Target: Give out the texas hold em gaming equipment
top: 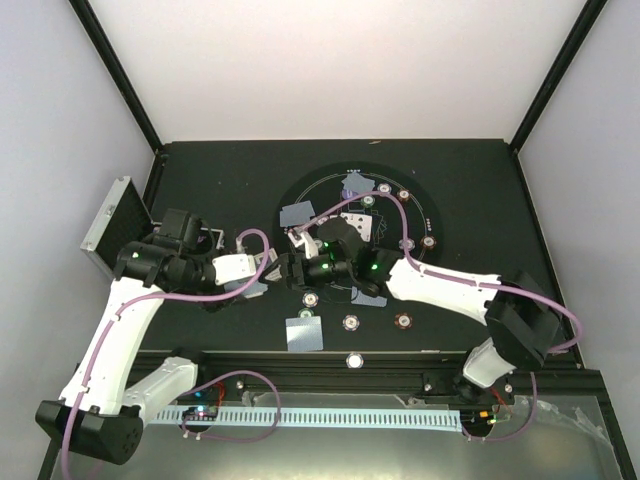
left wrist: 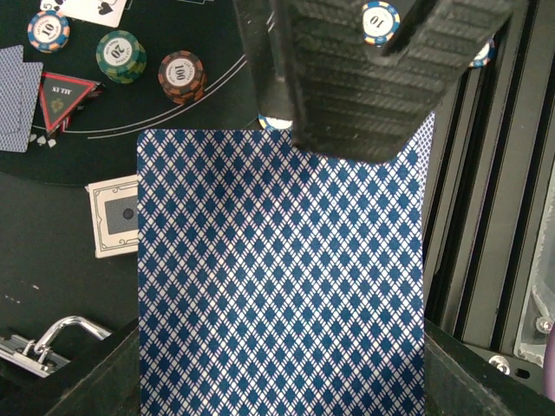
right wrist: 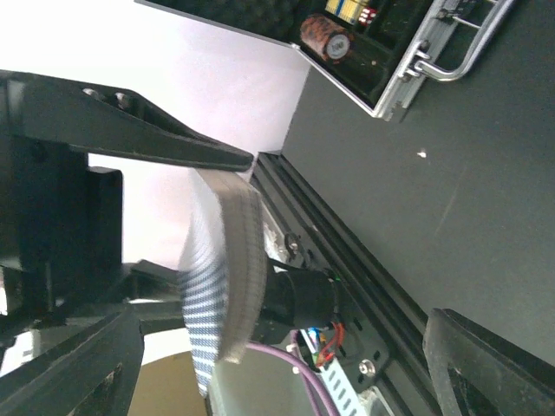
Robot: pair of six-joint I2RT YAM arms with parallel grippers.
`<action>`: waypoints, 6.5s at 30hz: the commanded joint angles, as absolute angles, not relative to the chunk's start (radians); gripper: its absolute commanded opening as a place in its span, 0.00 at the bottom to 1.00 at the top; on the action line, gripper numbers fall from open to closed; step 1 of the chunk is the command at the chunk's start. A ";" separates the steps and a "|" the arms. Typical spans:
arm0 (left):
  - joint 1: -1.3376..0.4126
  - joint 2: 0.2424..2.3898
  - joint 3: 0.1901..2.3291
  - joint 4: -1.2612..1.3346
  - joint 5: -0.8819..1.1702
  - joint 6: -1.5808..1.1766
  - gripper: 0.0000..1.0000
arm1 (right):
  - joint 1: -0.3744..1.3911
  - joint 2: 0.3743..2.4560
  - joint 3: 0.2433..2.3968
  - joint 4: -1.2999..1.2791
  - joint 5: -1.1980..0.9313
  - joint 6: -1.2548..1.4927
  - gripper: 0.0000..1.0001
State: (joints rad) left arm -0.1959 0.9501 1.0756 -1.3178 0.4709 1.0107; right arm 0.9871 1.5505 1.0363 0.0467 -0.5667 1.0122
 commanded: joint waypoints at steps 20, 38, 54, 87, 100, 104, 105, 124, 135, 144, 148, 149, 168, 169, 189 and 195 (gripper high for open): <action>-0.193 0.974 1.076 -1.293 0.499 1.026 0.02 | 1.022 1.809 1.125 0.359 -0.705 1.234 0.83; -0.193 0.970 1.119 -1.296 0.505 1.012 0.02 | 0.938 1.736 0.975 0.351 -0.694 1.220 0.72; -0.193 0.967 1.077 -1.250 0.465 1.001 0.01 | 0.935 1.598 0.972 0.267 -0.680 1.208 0.24; -0.193 0.991 1.085 -1.246 0.437 0.991 0.02 | 0.248 1.891 1.348 -0.558 -0.593 0.491 0.02; -0.193 1.005 1.086 -1.235 0.435 0.991 0.01 | 0.229 2.078 1.503 -0.674 -0.462 0.378 0.05; -0.193 1.003 1.086 -1.239 0.430 0.994 0.02 | 0.227 2.104 1.526 -0.709 -0.401 0.362 0.18; -0.193 1.002 1.086 -1.241 0.427 0.995 0.02 | 0.226 2.105 1.529 -0.711 -0.389 0.359 0.22; -0.193 0.987 1.092 -1.259 0.425 0.993 0.02 | 0.354 1.757 1.434 -0.728 -0.230 0.445 0.70; -0.193 0.986 1.089 -1.264 0.437 0.988 0.02 | 0.754 1.454 1.079 -0.143 -0.608 0.880 0.86; -0.193 0.979 1.091 -1.270 0.441 0.992 0.02 | 0.929 1.548 1.044 0.106 -0.641 1.043 0.85; -0.193 0.979 1.091 -1.273 0.440 0.993 0.02 | 0.964 1.604 1.066 0.173 -0.657 1.081 0.84; -0.193 0.979 1.091 -1.273 0.441 0.992 0.02 | 0.971 1.624 1.072 0.184 -0.661 1.091 0.84; -0.193 0.977 1.100 -1.285 0.433 0.997 0.01 | 0.978 1.841 1.137 0.404 -0.752 1.239 0.79; -0.193 0.977 1.105 -1.288 0.432 0.997 0.01 | 0.977 1.843 1.133 0.404 -0.752 1.239 0.78; -0.193 0.974 1.133 -1.302 0.425 0.999 0.02 | 0.901 1.734 1.051 0.201 -0.694 1.088 0.55; -0.193 0.972 1.127 -1.292 0.431 0.993 0.02 | 0.901 1.686 1.048 0.166 -0.674 1.073 0.49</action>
State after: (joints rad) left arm -0.1959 0.9882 1.0786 -1.2869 0.4068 0.9932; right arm 0.9104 1.7206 1.0672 0.2420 -0.7223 1.1019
